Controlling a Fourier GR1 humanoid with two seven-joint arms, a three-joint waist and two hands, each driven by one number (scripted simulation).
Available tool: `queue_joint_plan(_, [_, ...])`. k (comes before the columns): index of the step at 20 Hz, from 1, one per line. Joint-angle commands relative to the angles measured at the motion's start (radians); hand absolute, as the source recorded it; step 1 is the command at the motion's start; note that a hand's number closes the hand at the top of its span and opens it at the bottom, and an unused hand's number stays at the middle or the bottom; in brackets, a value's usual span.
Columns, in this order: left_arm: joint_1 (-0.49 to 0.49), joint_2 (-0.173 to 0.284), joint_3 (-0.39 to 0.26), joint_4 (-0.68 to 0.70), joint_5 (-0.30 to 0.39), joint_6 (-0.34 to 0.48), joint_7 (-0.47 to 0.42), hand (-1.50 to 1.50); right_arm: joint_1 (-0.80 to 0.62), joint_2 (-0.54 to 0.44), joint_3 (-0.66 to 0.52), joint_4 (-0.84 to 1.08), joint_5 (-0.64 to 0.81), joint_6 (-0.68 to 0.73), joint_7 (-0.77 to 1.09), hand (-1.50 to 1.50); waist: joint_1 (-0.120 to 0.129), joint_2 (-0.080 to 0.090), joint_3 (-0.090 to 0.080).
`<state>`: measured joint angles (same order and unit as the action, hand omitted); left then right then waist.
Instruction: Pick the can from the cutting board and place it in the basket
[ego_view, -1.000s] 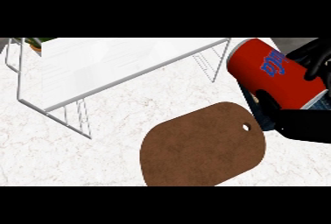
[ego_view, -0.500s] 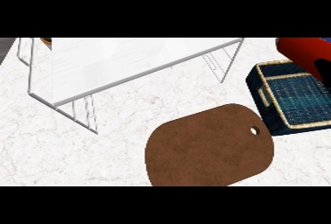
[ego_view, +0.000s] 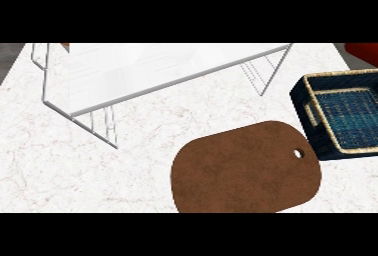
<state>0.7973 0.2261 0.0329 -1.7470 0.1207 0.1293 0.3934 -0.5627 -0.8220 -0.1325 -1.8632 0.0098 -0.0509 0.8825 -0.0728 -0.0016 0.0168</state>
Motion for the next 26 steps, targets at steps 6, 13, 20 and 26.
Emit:
queue_joint_plan(6, [-0.257, -0.002, -0.084, -0.053, -0.016, -0.061, -0.076, 0.00, 0.068, 0.066, -0.113, 0.149, -0.095, 0.001, -0.139, 1.50, -0.010, 0.008, -0.015])
queue_joint_plan(13, [-0.260, 0.010, -0.049, -0.030, 0.010, -0.072, -0.078, 0.00, 0.160, -0.011, -0.122, 0.250, 0.000, 0.048, -0.218, 1.50, -0.029, 0.011, -0.019])
queue_joint_plan(20, [-0.280, 0.008, -0.057, -0.034, -0.001, -0.067, -0.084, 0.00, 0.191, -0.065, -0.113, 0.332, 0.054, 0.102, -0.384, -1.50, -0.002, 0.010, -0.018])
queue_joint_plan(26, [-0.287, 0.008, -0.054, -0.031, 0.008, -0.070, -0.074, 0.00, 0.209, -0.074, -0.180, 0.393, 0.033, 0.103, -0.507, -1.50, -0.018, 0.003, -0.017])
